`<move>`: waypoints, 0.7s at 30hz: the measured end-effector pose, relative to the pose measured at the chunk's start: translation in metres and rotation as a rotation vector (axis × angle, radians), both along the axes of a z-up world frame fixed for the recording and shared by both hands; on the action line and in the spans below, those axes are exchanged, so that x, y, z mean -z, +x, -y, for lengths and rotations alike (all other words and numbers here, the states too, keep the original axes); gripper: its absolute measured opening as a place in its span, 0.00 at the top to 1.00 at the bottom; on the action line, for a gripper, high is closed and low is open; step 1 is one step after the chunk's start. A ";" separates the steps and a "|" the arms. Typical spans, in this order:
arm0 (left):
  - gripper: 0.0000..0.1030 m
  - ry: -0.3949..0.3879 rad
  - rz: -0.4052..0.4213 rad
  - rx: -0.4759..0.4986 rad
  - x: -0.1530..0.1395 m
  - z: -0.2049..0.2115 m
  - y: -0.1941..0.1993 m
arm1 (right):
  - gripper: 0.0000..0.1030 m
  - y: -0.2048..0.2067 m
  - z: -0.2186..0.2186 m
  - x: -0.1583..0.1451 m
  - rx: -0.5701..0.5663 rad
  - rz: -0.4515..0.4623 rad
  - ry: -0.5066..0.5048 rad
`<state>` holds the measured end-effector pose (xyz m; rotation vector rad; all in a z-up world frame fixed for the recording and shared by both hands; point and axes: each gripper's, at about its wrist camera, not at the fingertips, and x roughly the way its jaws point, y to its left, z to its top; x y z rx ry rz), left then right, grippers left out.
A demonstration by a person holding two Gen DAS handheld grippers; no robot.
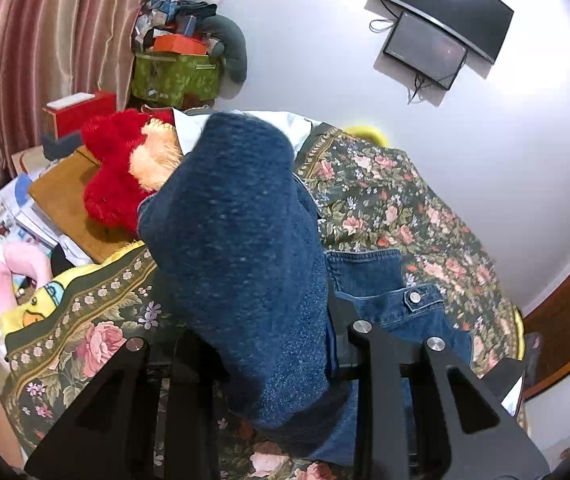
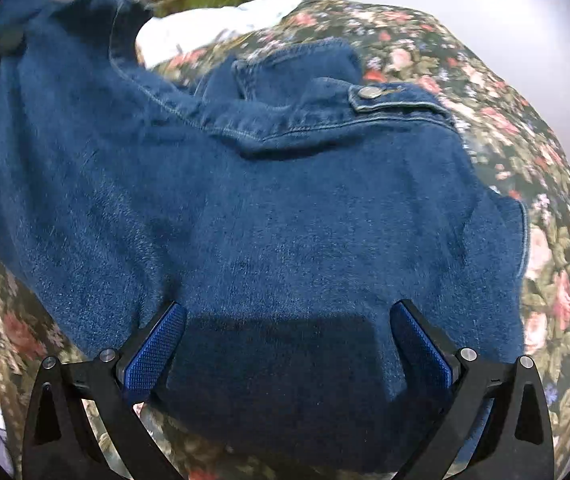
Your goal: Fold large clothes
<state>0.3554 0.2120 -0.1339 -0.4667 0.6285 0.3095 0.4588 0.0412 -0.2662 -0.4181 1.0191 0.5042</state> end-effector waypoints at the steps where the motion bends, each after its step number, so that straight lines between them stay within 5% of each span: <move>1: 0.72 0.021 -0.002 0.002 -0.002 0.006 0.003 | 0.00 -0.001 -0.001 0.000 -0.012 0.006 -0.012; 7: 0.72 0.082 0.036 0.069 -0.021 0.040 0.019 | 0.02 0.003 0.050 -0.033 0.040 -0.043 0.120; 13: 0.74 0.174 0.087 0.230 -0.041 0.124 0.048 | 0.01 -0.004 0.164 -0.098 0.252 0.077 0.258; 21: 0.75 0.272 0.008 0.546 0.001 0.248 0.055 | 0.01 -0.025 0.278 -0.135 0.441 0.152 0.298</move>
